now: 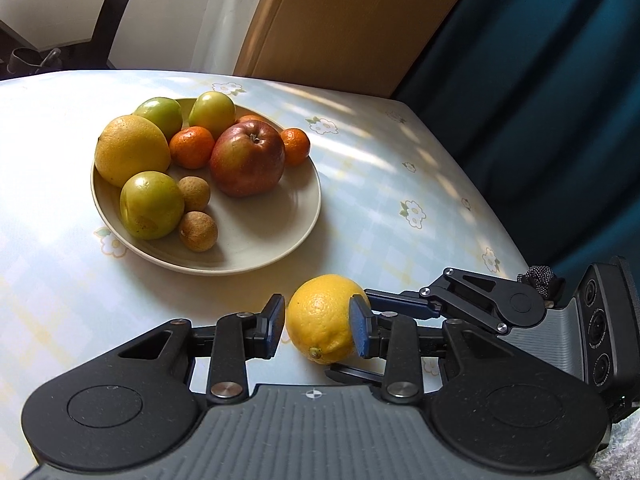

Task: Organize fruits
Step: 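Lift the yellow lemon and carry it to the plate with the left tool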

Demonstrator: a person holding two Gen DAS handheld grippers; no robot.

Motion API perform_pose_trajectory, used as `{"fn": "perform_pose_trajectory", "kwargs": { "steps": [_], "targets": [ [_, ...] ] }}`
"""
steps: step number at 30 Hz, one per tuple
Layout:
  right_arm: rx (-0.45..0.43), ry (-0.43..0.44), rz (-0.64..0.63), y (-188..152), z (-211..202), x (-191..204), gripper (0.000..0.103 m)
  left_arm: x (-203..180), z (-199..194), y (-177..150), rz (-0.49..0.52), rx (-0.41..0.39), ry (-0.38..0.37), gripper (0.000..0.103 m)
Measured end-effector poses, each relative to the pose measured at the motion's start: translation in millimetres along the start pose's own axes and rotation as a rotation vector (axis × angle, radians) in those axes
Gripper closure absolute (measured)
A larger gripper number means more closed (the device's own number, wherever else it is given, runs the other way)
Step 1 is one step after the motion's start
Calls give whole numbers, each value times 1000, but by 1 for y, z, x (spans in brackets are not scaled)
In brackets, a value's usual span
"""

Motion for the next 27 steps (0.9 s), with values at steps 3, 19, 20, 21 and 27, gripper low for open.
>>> {"fn": "perform_pose_trajectory", "kwargs": {
  "steps": [3,19,20,21,27],
  "targets": [
    [3,13,-12,0,5,1,54,3,-1,3,-14,-11,9,65],
    [-24,23,20,3,12,-1,57,14,-3,4,-134,7,-43,65],
    [-25,24,21,3,12,0,58,13,-3,4,-126,6,-39,65],
    [-25,26,24,3,13,0,58,14,-3,3,-124,5,-35,65],
    [-15,26,52,3,15,-2,61,17,-2,6,-141,-2,-48,65]
  ]
}}
Point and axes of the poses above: each gripper's, at about its wrist camera, not at the fingertips, and z roughly the way its jaws point, x to its left, y to its top, the point moved 7 cm from there along z, roughly the way its jaws point, and after that the axes turned 12 degrees about -z, right-handed, at the moved point
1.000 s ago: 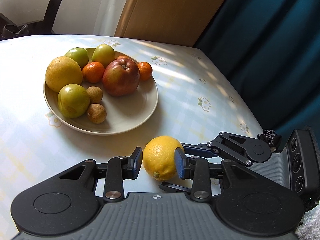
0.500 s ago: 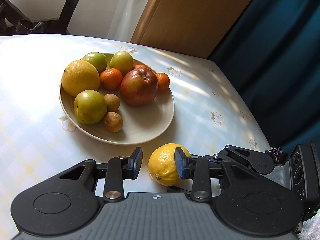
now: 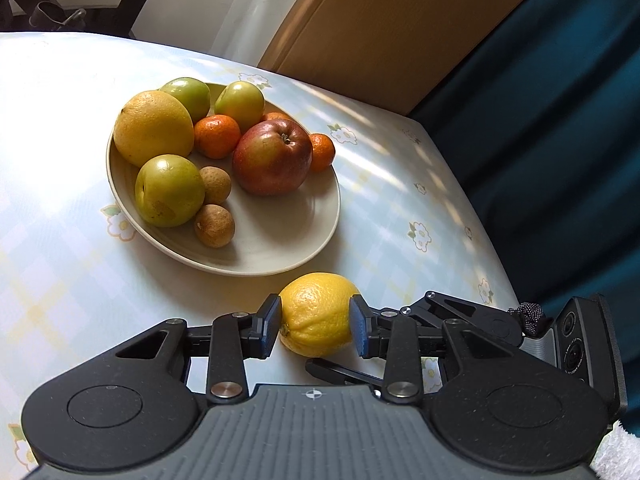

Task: Organize fruits
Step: 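Lift the yellow lemon and carry it to the plate with the left tool, then lower the lemon onto the plate and open the left tool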

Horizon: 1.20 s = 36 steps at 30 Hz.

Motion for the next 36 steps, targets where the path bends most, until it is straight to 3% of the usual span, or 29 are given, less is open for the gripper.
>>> {"fn": "perform_pose_trajectory", "kwargs": {
  "steps": [11,18,26,36],
  "targets": [
    [-34,-68,-28,21,-8,-14,61,-14,-7,16,25,-72,-33,65],
    [-28,-71,-18,38,3,-29,61,-10,-6,36,-13,-108,-51,65],
    [5,-62,-13,45,22,-35,64,6,5,49,-75,-111,-19,65],
    [29,-86,22,44,21,-33,63,6,4,50,-39,-127,20,65]
  ]
}}
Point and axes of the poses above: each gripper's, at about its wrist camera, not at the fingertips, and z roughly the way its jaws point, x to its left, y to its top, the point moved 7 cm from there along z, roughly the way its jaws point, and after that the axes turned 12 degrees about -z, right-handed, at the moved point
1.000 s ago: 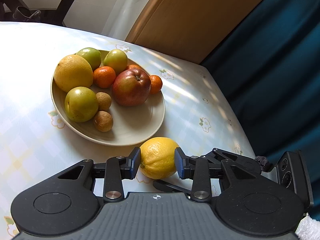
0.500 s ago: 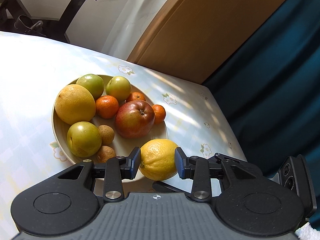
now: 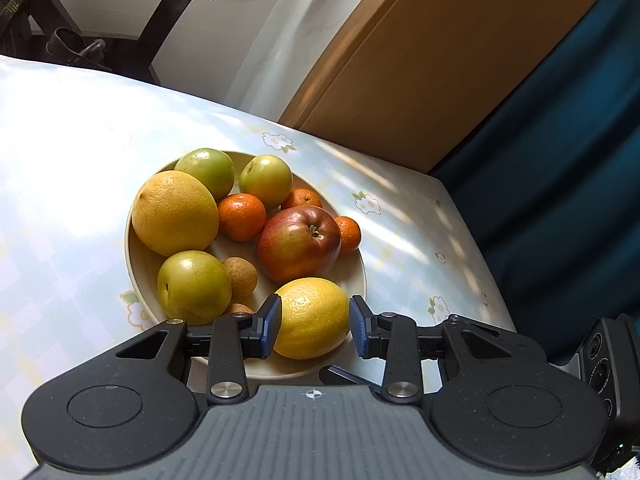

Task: Organize fruits
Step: 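Lower the lemon onto the plate and open the left tool, then withdraw the left tool and reach it to the red apple on the table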

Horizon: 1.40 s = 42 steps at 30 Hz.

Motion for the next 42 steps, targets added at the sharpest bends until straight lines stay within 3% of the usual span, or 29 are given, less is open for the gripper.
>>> {"fn": "perform_pose_trajectory", "kwargs": {
  "steps": [8,16,22,31,35,42],
  "targets": [
    [-39,-22,91,-2,-20,3,62,7,-38,-2,107,-63,83,65],
    [-128,-19,229,-3,-45,31,62,25,-100,-18,142,-139,184,63],
    [-139,-11,291,-13,-54,55,62,36,-130,-34,180,-193,258,63],
    [-134,9,308,-26,-68,82,61,60,-150,-61,155,-205,289,63],
    [-145,45,301,-26,-73,98,49,67,-158,-68,115,-207,280,63],
    [-147,76,255,-23,-76,115,48,73,-166,-71,78,-232,293,62]
  ]
}}
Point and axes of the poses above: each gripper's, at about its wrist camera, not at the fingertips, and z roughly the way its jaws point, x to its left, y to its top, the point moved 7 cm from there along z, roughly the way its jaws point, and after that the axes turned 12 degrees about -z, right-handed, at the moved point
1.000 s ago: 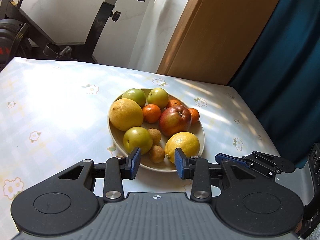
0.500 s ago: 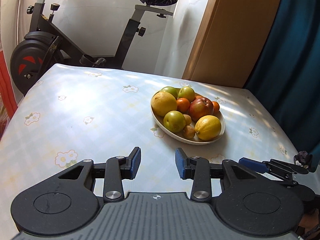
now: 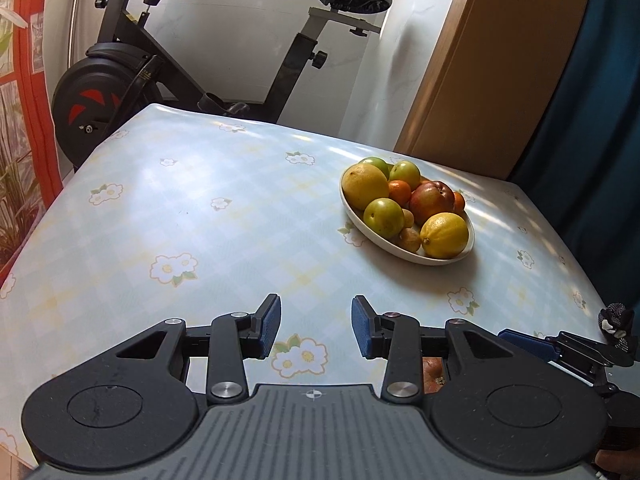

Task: Organize fruits
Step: 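Withdraw the left tool and reach it to the red apple on the table, then close the left tool around the red apple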

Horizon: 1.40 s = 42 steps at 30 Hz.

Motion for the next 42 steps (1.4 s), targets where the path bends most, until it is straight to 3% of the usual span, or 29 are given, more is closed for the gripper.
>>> {"fn": "perform_pose_trajectory", "kwargs": {
  "steps": [17,30,42],
  "targets": [
    [80,74,-115,-13,9,30,41,1,-3,-8,3,12,-19,53],
    [151,115,-266,-19,29,42,43,-8,10,-29,-73,142,-147,54],
    [146,133,-247,-22,34,40,44,-16,26,-42,-155,225,-227,55]
  ]
}}
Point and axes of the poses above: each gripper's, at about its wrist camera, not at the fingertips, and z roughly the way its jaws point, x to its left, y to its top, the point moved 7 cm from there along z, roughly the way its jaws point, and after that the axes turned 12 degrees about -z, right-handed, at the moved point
